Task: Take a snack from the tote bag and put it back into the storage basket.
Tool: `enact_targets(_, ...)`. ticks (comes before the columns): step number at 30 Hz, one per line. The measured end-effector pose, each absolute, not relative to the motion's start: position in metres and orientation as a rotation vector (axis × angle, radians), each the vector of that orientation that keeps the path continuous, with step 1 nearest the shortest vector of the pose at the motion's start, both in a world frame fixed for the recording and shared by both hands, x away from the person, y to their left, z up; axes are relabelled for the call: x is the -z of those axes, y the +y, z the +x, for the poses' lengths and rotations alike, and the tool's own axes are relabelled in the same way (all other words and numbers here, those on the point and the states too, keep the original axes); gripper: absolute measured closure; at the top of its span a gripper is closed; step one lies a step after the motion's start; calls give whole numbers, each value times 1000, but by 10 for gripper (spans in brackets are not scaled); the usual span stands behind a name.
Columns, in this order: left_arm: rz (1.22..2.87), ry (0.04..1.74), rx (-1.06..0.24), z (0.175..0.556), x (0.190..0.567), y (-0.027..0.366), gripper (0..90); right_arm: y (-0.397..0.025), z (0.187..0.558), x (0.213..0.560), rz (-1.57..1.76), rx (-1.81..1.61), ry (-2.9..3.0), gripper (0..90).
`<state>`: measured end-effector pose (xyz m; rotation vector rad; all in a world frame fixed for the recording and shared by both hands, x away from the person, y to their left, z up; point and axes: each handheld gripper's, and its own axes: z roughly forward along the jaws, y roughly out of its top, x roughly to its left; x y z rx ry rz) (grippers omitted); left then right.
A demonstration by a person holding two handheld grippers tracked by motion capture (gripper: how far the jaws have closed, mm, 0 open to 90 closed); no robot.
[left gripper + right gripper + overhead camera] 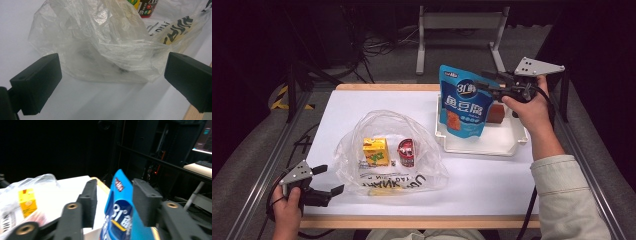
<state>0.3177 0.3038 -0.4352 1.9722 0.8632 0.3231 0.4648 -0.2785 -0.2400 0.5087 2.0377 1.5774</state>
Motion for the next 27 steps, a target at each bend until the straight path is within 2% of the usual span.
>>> enact_targets(3, 1972, 862, -323, 318, 435, 304, 16, -277, 460, 240, 492, -1568, 2064, 651)
enact_targets(7, 1973, 864, -322, 318, 435, 303, 16, -275, 454, 245, 486, -1547, 2116, 783)
enact_targets(13, 1973, 865, -322, 318, 435, 304, 16, -273, 451, 256, 500, -1502, 2189, 885)
enact_targets(27, 1973, 863, -323, 318, 435, 304, 16, -268, 453, 290, 553, -1390, 2301, 900)
